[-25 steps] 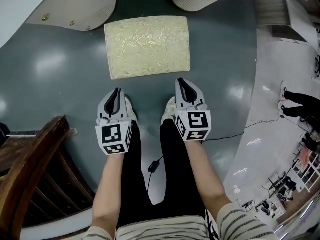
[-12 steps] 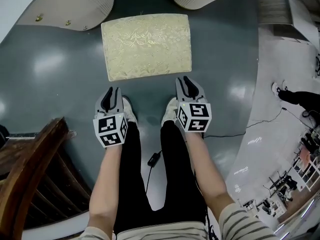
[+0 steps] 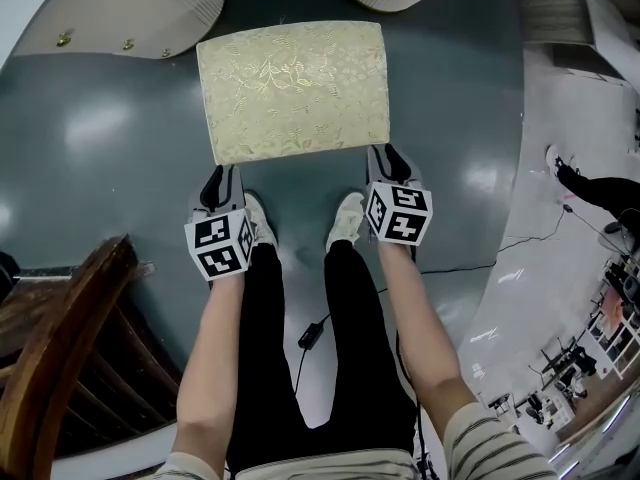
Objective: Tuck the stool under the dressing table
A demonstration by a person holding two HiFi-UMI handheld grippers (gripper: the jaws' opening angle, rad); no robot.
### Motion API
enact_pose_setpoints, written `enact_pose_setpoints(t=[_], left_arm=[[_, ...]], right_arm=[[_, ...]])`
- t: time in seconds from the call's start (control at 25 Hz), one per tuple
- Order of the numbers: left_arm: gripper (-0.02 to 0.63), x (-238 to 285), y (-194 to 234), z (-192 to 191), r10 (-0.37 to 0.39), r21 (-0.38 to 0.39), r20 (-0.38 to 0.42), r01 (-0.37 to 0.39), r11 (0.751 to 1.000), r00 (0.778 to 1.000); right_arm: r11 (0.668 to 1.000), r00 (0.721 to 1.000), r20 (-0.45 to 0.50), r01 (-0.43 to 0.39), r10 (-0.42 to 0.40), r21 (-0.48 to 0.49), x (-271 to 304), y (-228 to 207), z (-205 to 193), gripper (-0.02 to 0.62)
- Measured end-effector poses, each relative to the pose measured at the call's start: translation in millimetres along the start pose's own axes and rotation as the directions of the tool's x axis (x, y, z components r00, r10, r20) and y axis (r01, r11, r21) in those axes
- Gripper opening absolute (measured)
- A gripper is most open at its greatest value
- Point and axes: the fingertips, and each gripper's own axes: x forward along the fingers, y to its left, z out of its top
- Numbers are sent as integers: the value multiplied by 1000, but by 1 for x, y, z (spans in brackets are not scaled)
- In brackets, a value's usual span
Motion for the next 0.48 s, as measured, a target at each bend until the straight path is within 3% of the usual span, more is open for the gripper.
enact_pose_setpoints(t=[0.48], left_arm=[[71, 29, 2, -8, 0, -50, -72, -4, 999, 997]], right_arm=[[999, 999, -23, -31, 31, -7, 20, -5, -1, 126]])
